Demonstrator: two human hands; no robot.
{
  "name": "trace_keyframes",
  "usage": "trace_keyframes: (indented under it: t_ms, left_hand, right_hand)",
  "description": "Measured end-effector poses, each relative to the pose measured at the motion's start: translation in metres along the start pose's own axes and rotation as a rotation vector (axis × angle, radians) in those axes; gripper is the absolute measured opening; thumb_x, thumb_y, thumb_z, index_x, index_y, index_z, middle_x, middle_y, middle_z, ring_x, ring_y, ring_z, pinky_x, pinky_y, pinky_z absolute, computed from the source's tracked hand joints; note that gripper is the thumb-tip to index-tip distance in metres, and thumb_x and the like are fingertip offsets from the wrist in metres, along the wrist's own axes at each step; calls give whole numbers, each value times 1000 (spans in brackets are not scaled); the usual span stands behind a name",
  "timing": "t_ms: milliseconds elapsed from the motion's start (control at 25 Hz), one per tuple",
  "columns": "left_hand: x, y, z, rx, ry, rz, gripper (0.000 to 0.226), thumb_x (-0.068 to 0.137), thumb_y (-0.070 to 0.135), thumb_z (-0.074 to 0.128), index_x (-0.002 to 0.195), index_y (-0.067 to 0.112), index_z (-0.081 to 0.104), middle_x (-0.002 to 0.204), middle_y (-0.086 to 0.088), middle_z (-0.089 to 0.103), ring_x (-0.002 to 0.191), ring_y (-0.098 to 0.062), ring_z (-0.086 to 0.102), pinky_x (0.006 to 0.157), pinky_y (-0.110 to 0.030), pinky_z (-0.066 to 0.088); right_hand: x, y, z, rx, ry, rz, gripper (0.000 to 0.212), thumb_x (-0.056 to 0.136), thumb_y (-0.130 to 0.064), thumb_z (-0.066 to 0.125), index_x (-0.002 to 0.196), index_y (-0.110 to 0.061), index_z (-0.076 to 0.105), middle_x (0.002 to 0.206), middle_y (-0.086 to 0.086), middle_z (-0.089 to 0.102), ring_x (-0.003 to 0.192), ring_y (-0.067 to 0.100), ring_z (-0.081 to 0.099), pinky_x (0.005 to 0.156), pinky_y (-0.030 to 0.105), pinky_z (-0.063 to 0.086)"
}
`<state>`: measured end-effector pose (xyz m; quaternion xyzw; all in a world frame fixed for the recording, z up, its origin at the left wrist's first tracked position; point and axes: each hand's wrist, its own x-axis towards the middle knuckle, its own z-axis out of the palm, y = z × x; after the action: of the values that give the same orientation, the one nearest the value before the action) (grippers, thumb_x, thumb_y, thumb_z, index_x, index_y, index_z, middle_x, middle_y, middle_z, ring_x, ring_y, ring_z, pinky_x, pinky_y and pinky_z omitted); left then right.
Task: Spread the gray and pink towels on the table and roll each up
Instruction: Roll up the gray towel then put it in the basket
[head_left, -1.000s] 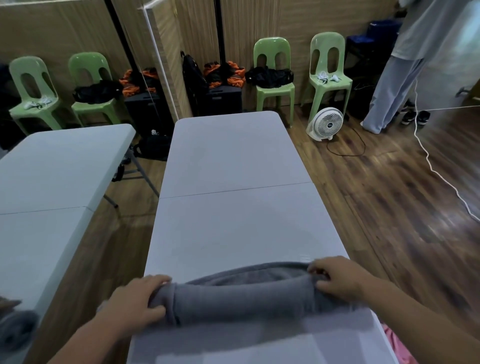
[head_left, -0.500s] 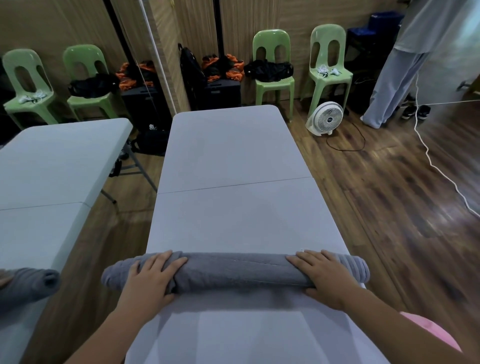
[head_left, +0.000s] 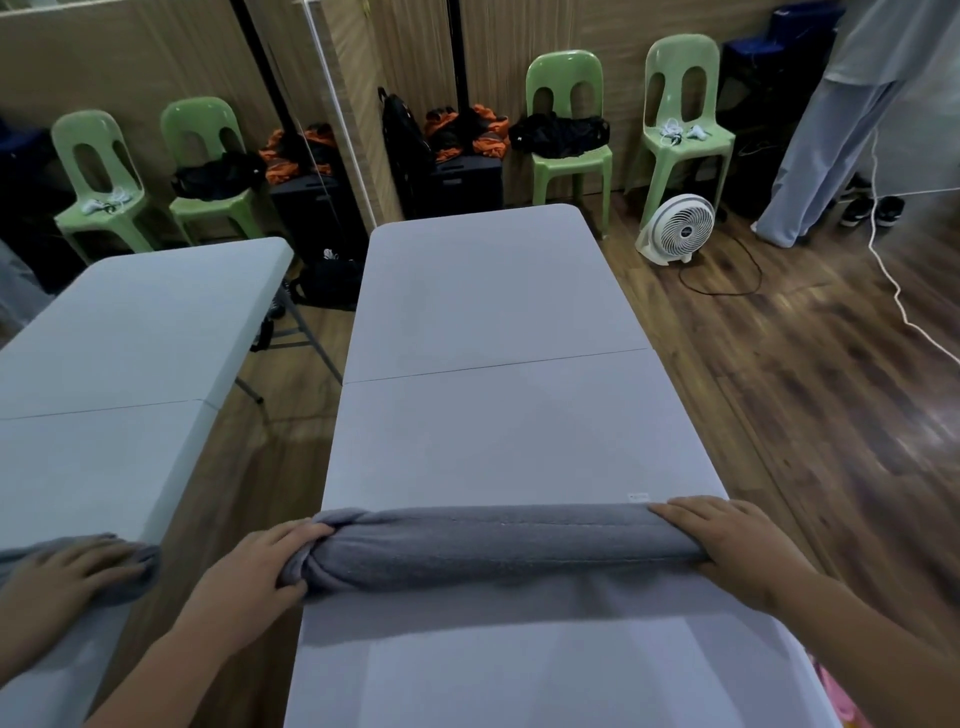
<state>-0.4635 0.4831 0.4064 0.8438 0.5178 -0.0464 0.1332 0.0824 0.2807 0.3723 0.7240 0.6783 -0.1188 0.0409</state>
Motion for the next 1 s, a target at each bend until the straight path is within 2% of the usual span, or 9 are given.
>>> trace_keyframes:
  t_ms: [80,160,240,320,440,560,640,760,1000]
  left_hand:
    - [-8,-7,-3,-84,111,-67,40,80,12,69,92,49,61,100,23,65,84,-1,59,68,-20,44]
    - [-14,-16,-2,-34,86,-185,45,84,7,65,67,44,49,79,13,65,69,-4,57,62,-21,39]
    - [-22,-19,-1,-33,100,-336,35,89,7,59,73,39,56,88,4,71,74,-10,59,68,-23,41]
    - [-21,7,-1,-199,348,-370,23,89,5,57,90,26,69,98,-2,73,82,-14,59,73,-30,45]
    - [-21,123,-2,-432,687,-57,30,86,16,56,114,21,66,116,6,65,107,-8,53,93,-32,43]
    - [-26,244,35,-304,424,367,69,78,38,60,143,20,46,150,4,46,141,-14,35,115,-37,25]
    - [-9,269,71,-136,278,338,94,69,44,61,152,15,29,161,-3,28,149,-22,22,117,-44,16]
    - [13,250,97,36,95,223,105,61,46,59,154,11,24,161,-7,23,148,-27,23,119,-47,17]
    - [9,177,105,37,121,179,96,68,41,56,154,15,22,161,-4,26,149,-23,21,118,-41,11]
  right_hand:
    - [-3,10,-2,11,-2,22,69,83,-37,57,143,-50,27,141,-29,39,131,2,39,106,30,32]
    - [-8,24,-3,26,-4,86,72,79,-34,60,142,-51,29,143,-25,43,130,4,41,105,31,35]
    - [-11,30,-1,18,-39,136,76,76,-34,62,143,-51,30,144,-20,46,130,7,43,105,33,37]
    - [-11,28,0,-24,-61,140,78,75,-37,64,144,-50,29,145,-15,47,131,10,44,106,35,37]
    - [-13,7,-6,-111,-7,104,82,71,-55,62,145,-44,28,148,-8,45,136,17,40,109,48,35]
    - [-4,-57,-13,-98,147,-71,89,70,-69,55,147,-27,36,152,-1,41,141,22,36,111,55,28]
    - [12,-115,0,-72,196,-218,86,75,-62,51,147,-18,37,154,3,37,143,24,32,113,52,20]
    - [35,-157,36,-102,162,-218,83,77,-49,48,149,-11,32,155,8,35,145,24,27,113,48,11]
    - [25,-95,39,-119,110,-181,84,72,-49,45,147,-12,36,150,8,44,139,24,40,114,42,11]
